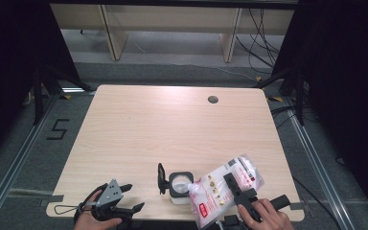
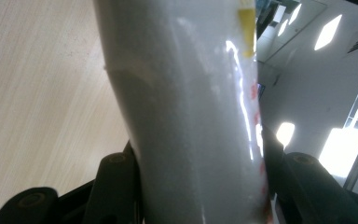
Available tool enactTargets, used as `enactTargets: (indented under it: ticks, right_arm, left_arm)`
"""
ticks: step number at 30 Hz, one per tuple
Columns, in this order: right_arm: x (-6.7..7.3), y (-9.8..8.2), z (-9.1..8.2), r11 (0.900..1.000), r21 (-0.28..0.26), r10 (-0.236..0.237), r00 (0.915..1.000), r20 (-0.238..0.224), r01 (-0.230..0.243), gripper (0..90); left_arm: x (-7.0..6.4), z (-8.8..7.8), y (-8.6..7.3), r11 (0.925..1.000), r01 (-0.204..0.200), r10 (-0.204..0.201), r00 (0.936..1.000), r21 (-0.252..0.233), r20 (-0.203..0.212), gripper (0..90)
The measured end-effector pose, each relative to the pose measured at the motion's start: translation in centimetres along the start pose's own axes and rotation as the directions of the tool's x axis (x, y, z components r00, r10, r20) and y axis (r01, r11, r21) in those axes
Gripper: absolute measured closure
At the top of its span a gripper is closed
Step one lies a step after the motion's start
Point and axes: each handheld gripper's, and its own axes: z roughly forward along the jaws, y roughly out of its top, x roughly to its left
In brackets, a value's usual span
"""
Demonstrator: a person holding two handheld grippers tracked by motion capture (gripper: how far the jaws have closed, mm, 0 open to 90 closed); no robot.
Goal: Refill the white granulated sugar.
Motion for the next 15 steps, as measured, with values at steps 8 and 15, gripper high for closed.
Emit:
enactTargets:
  ticks: [8,15]
  right_arm:
    - [0.01,0.0,0.01,1.0,-0.001,0.0,1.0,0.0,0.0,56.1]
    - [-0.02,0.0,0.02,1.0,0.001,-0.002,1.0,-0.002,0.002,56.1]
  left_arm:
    - [-0.13,0.08,0.01,0.9998,0.016,-0.016,0.9999,-0.012,0.0,24.4]
    - [0.0,-0.02,0.02,1.0,0.0,0.0,1.0,0.003,0.0,24.4]
